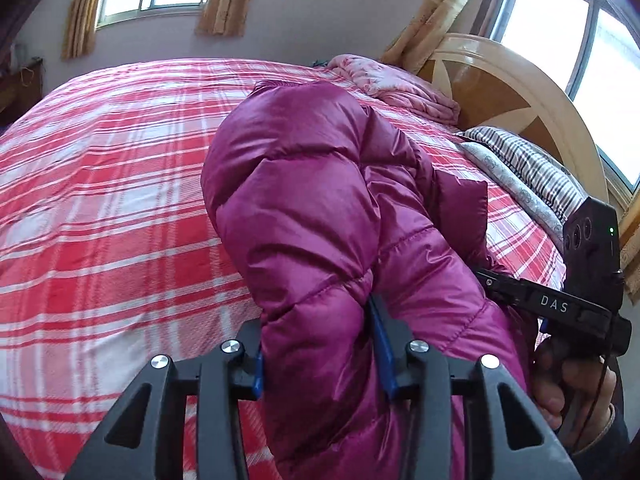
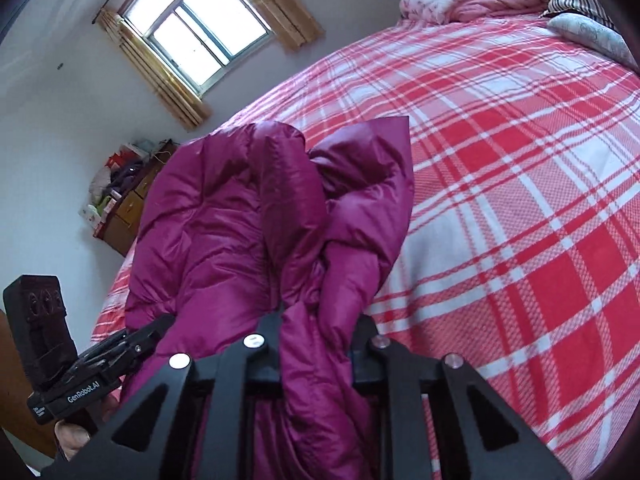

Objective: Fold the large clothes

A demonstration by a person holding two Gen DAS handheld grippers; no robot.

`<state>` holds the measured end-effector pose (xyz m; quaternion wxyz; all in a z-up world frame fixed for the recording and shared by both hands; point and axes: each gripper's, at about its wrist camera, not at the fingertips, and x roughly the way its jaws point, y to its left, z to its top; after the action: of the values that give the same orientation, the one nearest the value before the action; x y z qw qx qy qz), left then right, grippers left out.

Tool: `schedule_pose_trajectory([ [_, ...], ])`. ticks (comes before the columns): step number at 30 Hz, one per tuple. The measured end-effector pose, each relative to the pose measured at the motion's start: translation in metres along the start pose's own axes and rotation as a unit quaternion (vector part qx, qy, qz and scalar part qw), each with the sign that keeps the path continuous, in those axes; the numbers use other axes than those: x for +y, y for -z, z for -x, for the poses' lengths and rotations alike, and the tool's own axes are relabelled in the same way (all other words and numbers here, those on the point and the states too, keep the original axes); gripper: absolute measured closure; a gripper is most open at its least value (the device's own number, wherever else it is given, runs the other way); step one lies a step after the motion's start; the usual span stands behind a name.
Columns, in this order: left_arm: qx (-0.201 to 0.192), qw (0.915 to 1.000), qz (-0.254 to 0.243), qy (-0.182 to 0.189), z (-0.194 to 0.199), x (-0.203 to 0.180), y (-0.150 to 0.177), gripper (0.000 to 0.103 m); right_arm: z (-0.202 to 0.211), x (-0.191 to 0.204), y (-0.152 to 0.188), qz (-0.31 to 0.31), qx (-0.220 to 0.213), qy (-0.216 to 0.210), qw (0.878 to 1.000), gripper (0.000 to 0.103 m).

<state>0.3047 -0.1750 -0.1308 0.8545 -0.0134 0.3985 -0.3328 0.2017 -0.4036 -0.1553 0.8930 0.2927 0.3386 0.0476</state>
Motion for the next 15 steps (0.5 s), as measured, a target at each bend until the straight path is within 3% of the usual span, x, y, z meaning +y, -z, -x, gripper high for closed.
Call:
schedule_pose_trajectory([
  [7,-0.024,0.9980,0.002,-0.059,0.062,0.033,0.009,0.060,-0.010,0.068,0.005,0.036,0.010,-0.053,0.998,0.081],
  [15,-0.051,0.9877,0.031,-0.145,0.124,0.087,0.031,0.060,-0.054,0.145,0.018,0.086,0.045,-0.100,0.990,0.081],
])
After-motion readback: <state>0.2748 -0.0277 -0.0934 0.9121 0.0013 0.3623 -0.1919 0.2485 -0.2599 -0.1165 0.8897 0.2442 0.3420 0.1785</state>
